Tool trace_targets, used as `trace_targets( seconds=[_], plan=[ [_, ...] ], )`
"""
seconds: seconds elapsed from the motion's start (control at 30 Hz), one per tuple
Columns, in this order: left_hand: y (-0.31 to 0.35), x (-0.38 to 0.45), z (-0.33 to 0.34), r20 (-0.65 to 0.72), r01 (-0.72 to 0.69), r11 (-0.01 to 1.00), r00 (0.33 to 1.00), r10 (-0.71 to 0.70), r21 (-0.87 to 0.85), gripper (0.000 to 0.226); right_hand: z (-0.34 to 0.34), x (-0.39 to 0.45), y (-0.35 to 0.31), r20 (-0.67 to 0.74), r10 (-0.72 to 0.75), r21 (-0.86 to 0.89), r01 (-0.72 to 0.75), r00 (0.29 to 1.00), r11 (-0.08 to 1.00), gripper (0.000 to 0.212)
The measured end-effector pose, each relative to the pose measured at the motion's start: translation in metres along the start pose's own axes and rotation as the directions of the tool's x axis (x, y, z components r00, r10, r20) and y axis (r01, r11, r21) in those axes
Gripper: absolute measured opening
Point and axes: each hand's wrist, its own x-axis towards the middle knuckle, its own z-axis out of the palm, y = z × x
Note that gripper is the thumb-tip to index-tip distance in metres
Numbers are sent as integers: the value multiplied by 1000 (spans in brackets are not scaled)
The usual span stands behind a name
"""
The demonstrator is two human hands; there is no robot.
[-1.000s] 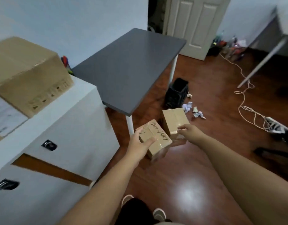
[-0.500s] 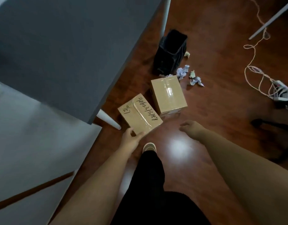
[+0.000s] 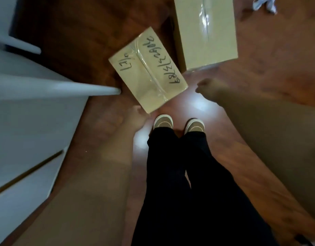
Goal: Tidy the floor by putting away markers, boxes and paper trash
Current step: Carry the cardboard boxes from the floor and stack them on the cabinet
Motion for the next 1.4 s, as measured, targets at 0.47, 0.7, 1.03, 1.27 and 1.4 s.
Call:
trace_targets(
  seconds=[0.47, 0.7, 1.03, 1.27, 1.4],
  plan=[
    [-29, 106, 73, -51, 209, 663, 936, -350, -719, 97, 94, 142, 25, 135, 55, 573, -124, 989, 810, 65],
    [33, -6, 21, -343, 0, 764, 894, -289, -645, 60, 19, 41, -5, -39, -8, 731, 34, 999, 682, 45],
    [170, -241, -16, -377, -175, 779, 923, -84, -602, 56, -114, -210, 19, -36, -78, 888, 68, 996, 455, 20],
    [286, -351, -35, -466, -464, 702, 860, 210, -540, 58, -234, -318, 20, -346, -129, 888, 369, 929, 275, 31],
    [337, -401, -57, -547, -623, 563, 771, 325, -543, 58, -292, -370, -5, -507, -164, 823, 532, 846, 198, 68]
  ],
)
